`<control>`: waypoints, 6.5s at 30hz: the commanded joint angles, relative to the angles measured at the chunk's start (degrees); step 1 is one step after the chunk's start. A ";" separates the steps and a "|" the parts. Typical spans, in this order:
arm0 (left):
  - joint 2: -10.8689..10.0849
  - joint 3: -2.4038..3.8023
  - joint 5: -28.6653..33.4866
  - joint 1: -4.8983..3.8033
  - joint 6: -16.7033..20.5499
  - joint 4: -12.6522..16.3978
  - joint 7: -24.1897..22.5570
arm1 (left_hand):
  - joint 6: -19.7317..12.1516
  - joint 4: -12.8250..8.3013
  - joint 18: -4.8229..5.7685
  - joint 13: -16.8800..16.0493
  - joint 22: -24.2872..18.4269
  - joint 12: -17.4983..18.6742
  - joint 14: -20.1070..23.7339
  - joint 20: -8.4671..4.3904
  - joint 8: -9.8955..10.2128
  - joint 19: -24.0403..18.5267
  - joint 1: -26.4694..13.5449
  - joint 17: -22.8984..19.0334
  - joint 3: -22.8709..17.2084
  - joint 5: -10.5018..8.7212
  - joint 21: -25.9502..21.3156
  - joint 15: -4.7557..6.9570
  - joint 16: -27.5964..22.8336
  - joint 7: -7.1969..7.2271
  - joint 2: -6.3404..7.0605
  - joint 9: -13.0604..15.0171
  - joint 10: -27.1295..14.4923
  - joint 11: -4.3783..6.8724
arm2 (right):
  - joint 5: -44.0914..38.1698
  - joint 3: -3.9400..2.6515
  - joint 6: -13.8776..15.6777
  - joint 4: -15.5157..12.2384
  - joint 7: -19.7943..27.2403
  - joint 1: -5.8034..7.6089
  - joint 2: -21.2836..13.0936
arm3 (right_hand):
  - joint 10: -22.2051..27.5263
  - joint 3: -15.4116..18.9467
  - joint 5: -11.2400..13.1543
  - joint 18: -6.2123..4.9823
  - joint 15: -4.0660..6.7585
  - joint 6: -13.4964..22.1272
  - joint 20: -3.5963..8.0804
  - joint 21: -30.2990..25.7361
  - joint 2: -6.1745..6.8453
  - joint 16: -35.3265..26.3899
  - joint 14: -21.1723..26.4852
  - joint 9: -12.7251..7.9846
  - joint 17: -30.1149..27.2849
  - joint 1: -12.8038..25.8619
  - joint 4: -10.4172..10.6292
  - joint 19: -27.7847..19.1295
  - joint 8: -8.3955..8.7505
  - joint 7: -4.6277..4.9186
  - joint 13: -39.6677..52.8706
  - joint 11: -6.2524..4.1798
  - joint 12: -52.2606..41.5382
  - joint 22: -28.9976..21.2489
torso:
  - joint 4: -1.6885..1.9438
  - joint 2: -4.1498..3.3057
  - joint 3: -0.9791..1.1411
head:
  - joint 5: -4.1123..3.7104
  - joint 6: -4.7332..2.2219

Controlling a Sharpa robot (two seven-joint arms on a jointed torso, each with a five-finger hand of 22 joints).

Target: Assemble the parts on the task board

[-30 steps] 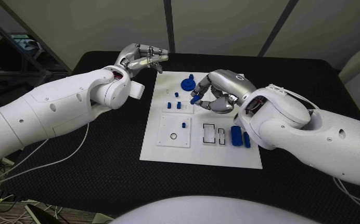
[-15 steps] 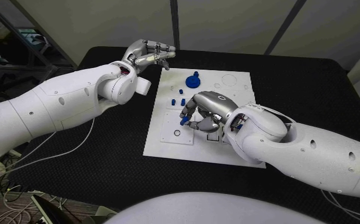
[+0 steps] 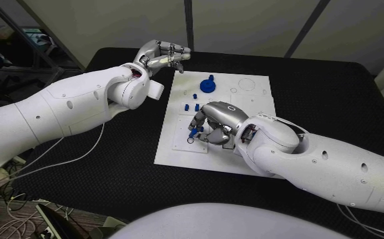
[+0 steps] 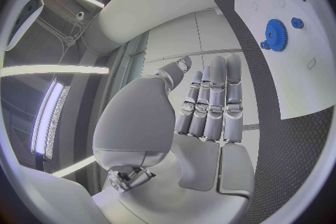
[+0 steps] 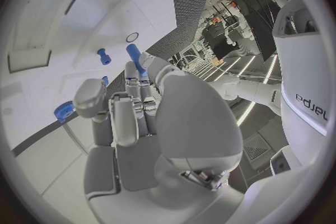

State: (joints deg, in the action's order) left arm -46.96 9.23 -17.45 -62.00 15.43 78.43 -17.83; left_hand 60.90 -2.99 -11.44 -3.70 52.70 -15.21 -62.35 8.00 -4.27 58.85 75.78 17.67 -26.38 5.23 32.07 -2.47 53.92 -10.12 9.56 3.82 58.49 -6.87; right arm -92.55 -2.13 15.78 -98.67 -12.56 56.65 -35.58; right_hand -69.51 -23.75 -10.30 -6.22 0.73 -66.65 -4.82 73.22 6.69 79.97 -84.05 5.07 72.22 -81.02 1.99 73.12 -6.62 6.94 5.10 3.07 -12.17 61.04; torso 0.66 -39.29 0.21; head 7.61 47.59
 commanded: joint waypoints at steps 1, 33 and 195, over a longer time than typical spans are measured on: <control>0.07 0.04 0.10 -0.09 -0.64 0.04 -0.11 | 0.10 -0.08 1.03 0.03 -0.09 -0.03 0.21 0.21 0.10 -0.10 0.20 -0.06 0.34 -0.07 -0.22 -0.04 -0.22 -0.20 -0.53 -0.01 -0.34 -0.12 | -0.59 0.02 -0.67 0.21 1.01 0.00 0.30 | -0.47 -0.02 -0.24 0.17 0.55 -0.21 -0.15 0.09 -0.34 0.25 -2.78 0.17 0.04 0.11 0.17 0.24 -0.25 0.05 0.08 0.01 0.41 -0.05 | 0.02 -0.05 -0.01 | 0.13 0.16; -0.02 0.03 0.10 -0.09 -0.71 0.13 0.08 | 0.14 -0.07 1.02 0.02 -0.14 -0.12 0.21 0.22 0.06 -0.08 0.22 -0.13 0.41 -0.06 -0.29 -0.05 -0.27 -0.20 -0.65 0.00 -0.46 -0.12 | -4.30 1.74 -2.54 1.68 -1.72 -0.06 1.23 | 0.35 0.35 -0.17 0.12 0.26 0.90 -0.26 -0.18 -0.09 0.14 -2.71 -0.06 -0.20 0.53 0.24 -0.09 0.44 0.53 -0.01 0.45 1.42 -0.46 | 0.02 -0.02 -0.05 | 0.41 0.70; -1.47 -0.43 0.10 0.20 -1.24 1.59 1.05 | 0.48 0.01 1.01 0.02 -0.28 -0.37 0.23 0.26 -0.18 -0.05 0.21 -0.32 0.68 -0.07 -0.51 -0.06 -0.39 -0.06 -0.91 0.05 -0.84 -0.10 | 7.35 -0.72 6.85 -12.08 -23.79 -4.44 -16.55 | -15.21 34.83 -16.57 2.50 3.63 6.57 2.67 7.13 -3.80 9.54 -5.71 14.80 16.63 11.99 14.80 7.14 -17.59 -3.77 75.79 -4.01 -68.94 12.16 | -2.22 1.07 -0.10 | -5.98 -0.30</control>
State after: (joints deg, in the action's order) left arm -48.48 8.76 -17.43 -61.71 14.79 79.85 -16.74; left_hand 60.90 -3.00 -11.44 -3.70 52.47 -15.21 -62.35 8.00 -4.27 58.85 76.01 17.40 -26.07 5.23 31.85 -2.47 53.92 -10.12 9.33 3.82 58.19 -6.98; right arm -86.48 -2.82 25.39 -110.84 -36.56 52.12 -52.25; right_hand -84.15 10.82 -26.93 -3.98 4.03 -59.88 -2.24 80.21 2.71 89.30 -84.01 19.96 74.90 -69.47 16.76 80.18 -24.51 3.18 74.92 -0.74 -81.34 73.28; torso -1.58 -38.18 0.09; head 1.55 47.26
